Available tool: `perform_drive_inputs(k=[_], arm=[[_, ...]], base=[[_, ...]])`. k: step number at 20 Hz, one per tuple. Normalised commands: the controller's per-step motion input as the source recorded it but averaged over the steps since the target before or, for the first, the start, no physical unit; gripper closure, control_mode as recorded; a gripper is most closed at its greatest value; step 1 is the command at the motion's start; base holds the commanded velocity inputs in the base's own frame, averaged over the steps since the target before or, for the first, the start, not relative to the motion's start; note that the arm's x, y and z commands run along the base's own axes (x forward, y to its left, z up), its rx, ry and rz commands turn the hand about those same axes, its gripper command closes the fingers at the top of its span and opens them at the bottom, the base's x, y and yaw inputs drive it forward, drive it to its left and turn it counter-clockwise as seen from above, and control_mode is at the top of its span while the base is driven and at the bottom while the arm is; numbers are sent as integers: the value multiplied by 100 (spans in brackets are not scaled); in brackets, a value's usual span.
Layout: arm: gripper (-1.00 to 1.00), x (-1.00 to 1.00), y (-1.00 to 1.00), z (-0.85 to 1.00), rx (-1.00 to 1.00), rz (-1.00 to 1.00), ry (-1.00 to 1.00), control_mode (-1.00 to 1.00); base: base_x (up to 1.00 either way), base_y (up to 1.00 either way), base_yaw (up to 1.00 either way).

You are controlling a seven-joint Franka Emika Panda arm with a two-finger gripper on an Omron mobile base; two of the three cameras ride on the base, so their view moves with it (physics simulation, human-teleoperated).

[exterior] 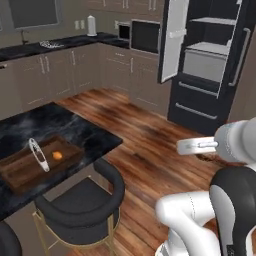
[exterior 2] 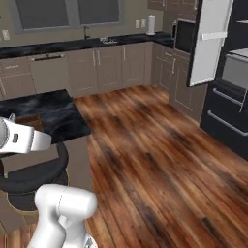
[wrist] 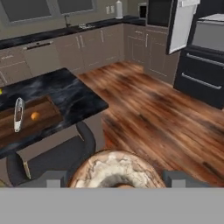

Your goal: Gather the mushroom and carrot from the fridge and place them on a tray on the dining counter. Then gather the chicken drumsticks from the fridge and place them on the other tray.

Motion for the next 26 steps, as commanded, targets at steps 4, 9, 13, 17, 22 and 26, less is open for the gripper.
perform_drive_inputs(k=[4,9,13,17,22,26], arm=[[100,0,0,0,0,0,0,100],[100,0,0,0,0,0,0,100],[100,0,0,0,0,0,0,100],[100,0,0,0,0,0,0,100],[100,0,0,0,0,0,0,100],[100,0,0,0,0,0,0,100]], base=[[-2,9,61],[1,4,54],[26,0,41],[72,0,34],[94,0,27],[63,0,27]])
